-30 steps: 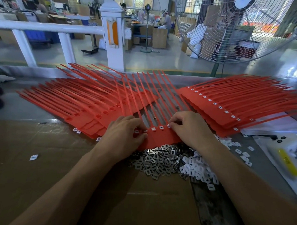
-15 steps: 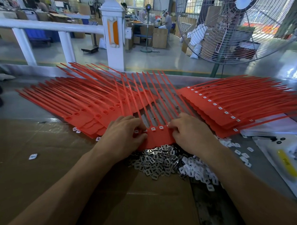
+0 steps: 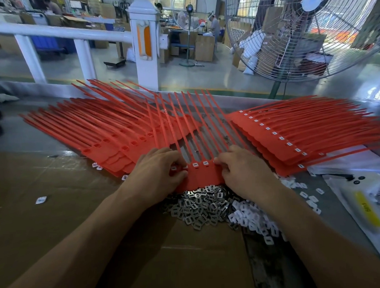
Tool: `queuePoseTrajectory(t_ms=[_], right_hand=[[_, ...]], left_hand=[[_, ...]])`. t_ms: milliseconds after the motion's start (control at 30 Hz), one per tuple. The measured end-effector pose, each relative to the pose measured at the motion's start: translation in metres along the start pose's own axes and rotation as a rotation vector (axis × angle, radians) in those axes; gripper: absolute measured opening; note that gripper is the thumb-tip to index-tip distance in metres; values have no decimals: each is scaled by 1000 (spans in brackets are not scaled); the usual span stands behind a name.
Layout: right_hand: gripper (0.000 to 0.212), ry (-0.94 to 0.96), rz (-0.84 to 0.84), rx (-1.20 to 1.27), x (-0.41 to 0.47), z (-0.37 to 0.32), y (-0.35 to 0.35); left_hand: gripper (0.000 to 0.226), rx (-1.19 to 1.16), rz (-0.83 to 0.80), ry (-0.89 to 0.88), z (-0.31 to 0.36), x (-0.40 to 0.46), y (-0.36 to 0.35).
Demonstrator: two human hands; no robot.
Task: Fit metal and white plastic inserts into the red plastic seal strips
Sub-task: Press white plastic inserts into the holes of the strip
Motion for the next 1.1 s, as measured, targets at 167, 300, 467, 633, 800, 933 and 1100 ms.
queuePoseTrajectory(t_ms=[167,300,467,633,800,933,1100], right_hand=[[34,-8,-30,-36,-1,-2,2],[33,-79,12,247,-7,15,10],[34,-17,-54,170,-6,11,4],[29,1,-91,209,-3,17,6],[13,-90,-106,468,-16,56,27],[6,-61,-273,471,-25,66,31],[9,-30,-419,467,-31,60,25]], left_hand=[[20,-3,-2,1,0,-1,0],[21,-5,-5,3,1,-1,1],[20,-4,-10,7,1,-1,1],[22,-1,-9,3,1,-2,1],[23,-2,-13,6,1,-1,1],[24,-4,-12,6,1,-2,2],[23,-7,-11,9,1,-1,1]])
Point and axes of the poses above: each hand's wrist, its own x-axis towards the middle knuckle, its own y-axis out of the back of the hand, z = x × y, the point moved 7 cm from there along x, towards the middle knuckle, and after that the axes turned 2 degrees about y, right-handed, at the moved point
